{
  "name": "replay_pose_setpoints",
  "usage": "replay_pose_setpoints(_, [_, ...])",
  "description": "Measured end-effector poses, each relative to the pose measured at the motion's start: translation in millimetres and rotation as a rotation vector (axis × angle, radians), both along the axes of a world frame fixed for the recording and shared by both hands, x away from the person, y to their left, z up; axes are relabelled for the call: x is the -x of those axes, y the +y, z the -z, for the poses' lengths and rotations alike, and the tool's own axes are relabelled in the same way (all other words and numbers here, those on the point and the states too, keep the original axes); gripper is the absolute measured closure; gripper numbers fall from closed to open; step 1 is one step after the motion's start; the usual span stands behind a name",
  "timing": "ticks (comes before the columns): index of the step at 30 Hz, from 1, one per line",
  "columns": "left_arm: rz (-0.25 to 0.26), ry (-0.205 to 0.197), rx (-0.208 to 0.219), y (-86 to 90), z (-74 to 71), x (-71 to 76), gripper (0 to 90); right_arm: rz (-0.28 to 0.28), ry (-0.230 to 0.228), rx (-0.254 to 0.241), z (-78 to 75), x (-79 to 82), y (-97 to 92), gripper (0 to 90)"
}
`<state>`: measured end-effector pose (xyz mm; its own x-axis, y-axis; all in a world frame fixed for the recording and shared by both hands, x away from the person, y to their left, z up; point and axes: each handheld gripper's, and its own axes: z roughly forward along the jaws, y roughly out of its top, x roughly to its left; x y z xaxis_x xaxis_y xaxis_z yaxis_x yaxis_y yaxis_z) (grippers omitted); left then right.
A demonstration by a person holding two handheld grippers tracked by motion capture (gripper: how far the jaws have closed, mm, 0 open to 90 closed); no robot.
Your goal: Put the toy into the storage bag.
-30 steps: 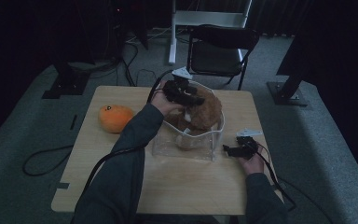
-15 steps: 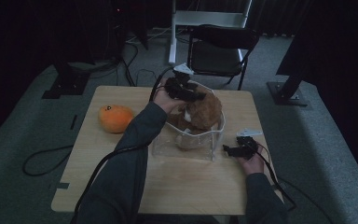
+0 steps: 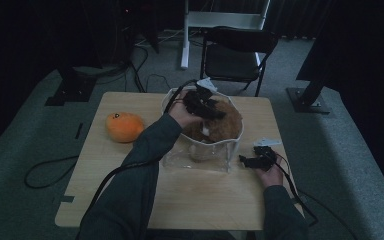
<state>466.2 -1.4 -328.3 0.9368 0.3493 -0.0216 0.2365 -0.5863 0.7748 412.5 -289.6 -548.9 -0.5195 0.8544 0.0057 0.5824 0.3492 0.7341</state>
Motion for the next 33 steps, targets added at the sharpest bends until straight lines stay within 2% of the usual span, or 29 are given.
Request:
replay_pose_setpoints(7, [0.027,0.01,-0.026,-0.3,2.4,5.9,44.7,0.0,0.0,-0.001,0.1,0.0,0.0,18.4])
replay_pose_setpoints(8, [0.036,0.006,-0.04,-0.3,2.6,6.7,44.8,0.0,0.0,-0.001,0.1,0.0,0.1,18.4])
replay_pose_setpoints(11, [0.031,-0.003,-0.039,0.0,2.0,8.6,45.1,0.0,-0.001,-0.001,0.1,0.0,0.1,18.4])
replay_pose_setpoints(18, [-0.001,0.002,0.021,12.7,0.2,5.9,44.9,0.0,0.0,-0.001,0.0,-0.1,0.0,18.4])
replay_pose_setpoints(33, [-0.073,-0.004,0.099,46.1,-5.8,2.9,43.2,0.0,0.0,0.0,0.0,0.0,0.0,18.4])
